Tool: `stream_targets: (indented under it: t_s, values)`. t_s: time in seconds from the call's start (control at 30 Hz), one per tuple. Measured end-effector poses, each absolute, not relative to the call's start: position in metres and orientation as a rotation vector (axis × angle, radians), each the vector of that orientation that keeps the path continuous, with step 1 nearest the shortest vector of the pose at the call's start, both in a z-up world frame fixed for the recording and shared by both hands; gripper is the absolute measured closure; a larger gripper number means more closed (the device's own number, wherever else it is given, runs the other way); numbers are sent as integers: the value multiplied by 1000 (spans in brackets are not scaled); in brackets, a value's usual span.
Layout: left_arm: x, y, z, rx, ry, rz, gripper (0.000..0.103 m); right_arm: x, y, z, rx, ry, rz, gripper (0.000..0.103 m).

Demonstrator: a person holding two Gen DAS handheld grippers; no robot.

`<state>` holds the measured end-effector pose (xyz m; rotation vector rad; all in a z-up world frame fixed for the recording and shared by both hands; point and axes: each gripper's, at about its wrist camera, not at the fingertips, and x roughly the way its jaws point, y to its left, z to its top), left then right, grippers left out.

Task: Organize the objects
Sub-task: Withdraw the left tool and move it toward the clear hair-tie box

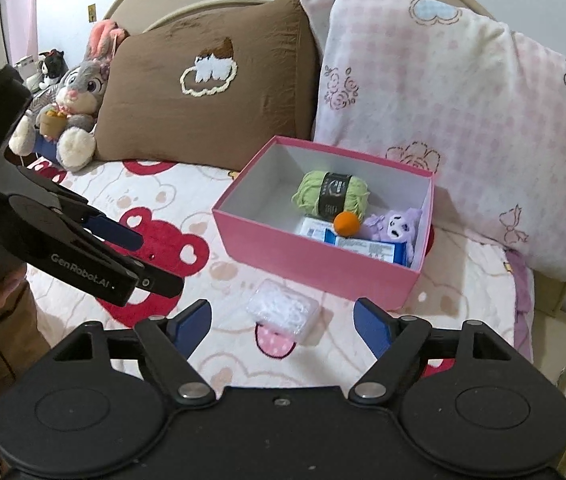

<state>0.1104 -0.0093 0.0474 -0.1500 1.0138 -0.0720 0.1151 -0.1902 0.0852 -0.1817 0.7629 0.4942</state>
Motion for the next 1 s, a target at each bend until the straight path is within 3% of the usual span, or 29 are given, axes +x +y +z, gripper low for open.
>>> stream_targets:
  t_s: [0.33,0.6,0.83,1.0]
  values:
    - [108,-4,23,-151,1063,-49,27,111,-190,56,-134,794,530,14]
    - [113,14,-5,-172,1101,-16,17,121,-187,25,-87,846,545,9]
    - [126,20,-36,-268,1112,-37,2,135,-177,2,-112,845,570,9]
    - [137,26,-57,-361,1116,-26,2,151,-169,-16,-171,812,585,9]
